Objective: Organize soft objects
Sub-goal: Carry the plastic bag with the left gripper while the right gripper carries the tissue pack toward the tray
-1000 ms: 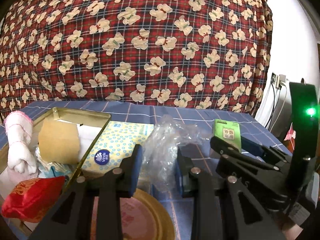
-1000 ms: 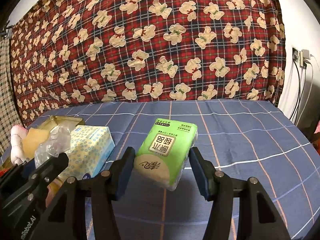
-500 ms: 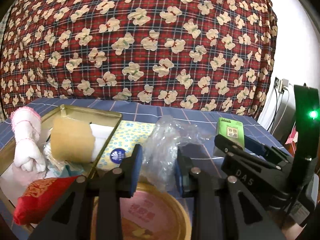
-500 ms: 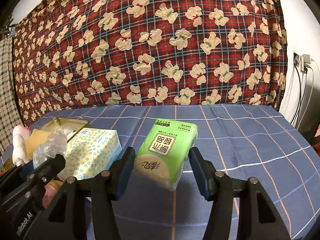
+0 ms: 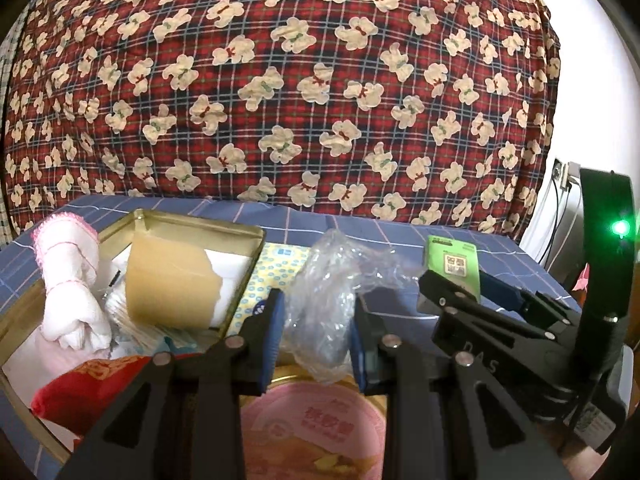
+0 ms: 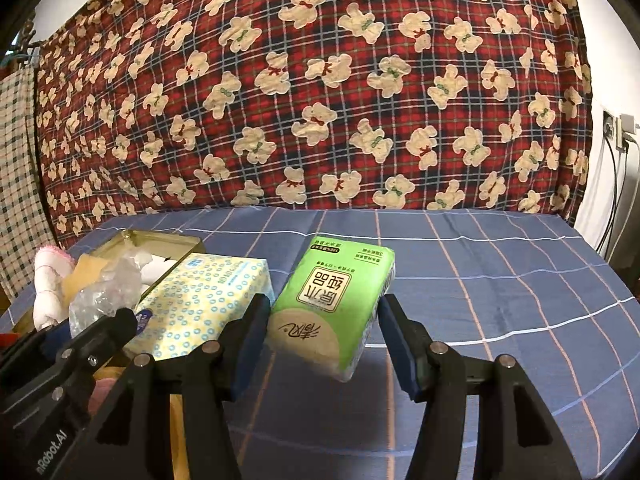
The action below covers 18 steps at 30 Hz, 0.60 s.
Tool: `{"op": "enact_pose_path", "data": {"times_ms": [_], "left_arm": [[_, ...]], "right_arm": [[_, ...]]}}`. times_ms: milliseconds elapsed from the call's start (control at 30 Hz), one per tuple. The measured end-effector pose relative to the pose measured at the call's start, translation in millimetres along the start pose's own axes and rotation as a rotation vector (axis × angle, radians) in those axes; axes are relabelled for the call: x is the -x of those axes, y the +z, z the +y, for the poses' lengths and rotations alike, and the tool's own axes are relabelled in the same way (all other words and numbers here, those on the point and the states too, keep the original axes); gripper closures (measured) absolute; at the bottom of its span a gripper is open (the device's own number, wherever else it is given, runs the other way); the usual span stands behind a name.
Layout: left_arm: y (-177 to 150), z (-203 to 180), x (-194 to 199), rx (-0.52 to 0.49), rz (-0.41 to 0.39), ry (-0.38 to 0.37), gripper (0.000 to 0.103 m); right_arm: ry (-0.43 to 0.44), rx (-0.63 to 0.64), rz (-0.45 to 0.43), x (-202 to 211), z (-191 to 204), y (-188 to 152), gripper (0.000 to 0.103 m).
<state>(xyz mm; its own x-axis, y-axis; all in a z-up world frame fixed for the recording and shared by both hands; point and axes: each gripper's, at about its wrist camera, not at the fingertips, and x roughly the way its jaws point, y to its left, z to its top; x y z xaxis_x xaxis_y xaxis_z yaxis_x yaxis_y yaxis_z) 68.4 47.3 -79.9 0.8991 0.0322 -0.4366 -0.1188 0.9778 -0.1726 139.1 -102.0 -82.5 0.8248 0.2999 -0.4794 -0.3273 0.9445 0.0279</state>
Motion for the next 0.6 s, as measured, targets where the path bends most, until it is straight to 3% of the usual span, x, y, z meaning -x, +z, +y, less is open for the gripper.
{"op": "enact_pose_path", "data": {"times_ms": [600], "left_arm": [[3.3, 24.5, 4.1, 0.015, -0.011, 0.007, 0.074]], "right_arm": [[0.035, 0.019, -0.022, -2.1, 15.8, 2.4, 0.044]]}}
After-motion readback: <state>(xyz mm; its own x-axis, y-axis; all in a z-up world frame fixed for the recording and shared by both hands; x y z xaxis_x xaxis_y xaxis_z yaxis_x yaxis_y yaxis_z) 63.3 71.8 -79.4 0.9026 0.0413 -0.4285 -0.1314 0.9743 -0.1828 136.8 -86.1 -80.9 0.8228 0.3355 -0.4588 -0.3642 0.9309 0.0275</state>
